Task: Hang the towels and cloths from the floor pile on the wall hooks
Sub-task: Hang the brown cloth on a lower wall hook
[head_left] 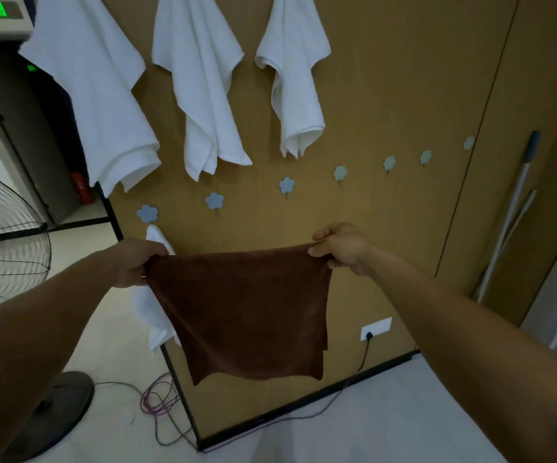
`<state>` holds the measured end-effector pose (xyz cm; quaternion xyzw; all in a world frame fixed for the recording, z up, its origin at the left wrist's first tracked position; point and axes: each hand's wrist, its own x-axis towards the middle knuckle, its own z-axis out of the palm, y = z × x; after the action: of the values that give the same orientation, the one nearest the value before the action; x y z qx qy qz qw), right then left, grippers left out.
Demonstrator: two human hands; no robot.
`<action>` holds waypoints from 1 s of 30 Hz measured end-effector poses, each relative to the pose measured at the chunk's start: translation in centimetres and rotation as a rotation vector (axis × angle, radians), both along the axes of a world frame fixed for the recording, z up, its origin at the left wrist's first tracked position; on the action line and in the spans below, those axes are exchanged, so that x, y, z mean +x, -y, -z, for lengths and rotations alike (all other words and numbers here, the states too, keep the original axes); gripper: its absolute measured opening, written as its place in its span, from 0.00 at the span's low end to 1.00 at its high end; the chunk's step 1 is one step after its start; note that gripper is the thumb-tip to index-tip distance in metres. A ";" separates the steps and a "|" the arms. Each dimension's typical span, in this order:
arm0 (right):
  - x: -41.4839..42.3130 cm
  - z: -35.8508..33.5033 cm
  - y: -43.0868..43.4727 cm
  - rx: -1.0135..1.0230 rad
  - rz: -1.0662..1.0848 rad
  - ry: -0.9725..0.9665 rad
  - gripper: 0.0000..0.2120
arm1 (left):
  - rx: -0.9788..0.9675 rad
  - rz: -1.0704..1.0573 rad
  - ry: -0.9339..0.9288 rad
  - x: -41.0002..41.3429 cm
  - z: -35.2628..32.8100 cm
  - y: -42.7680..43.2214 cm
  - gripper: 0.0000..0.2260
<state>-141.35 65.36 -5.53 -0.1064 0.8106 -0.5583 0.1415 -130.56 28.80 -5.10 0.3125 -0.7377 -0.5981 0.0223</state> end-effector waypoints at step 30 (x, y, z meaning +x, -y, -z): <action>-0.7 0.4 2.4 0.157 -0.070 -0.110 0.19 | -0.073 0.378 0.266 2.2 -0.8 0.4 0.15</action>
<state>-142.02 62.99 -5.93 -0.1539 0.8542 -0.4809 0.1241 -128.41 28.37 -4.33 0.2438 -0.8007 -0.5182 -0.1761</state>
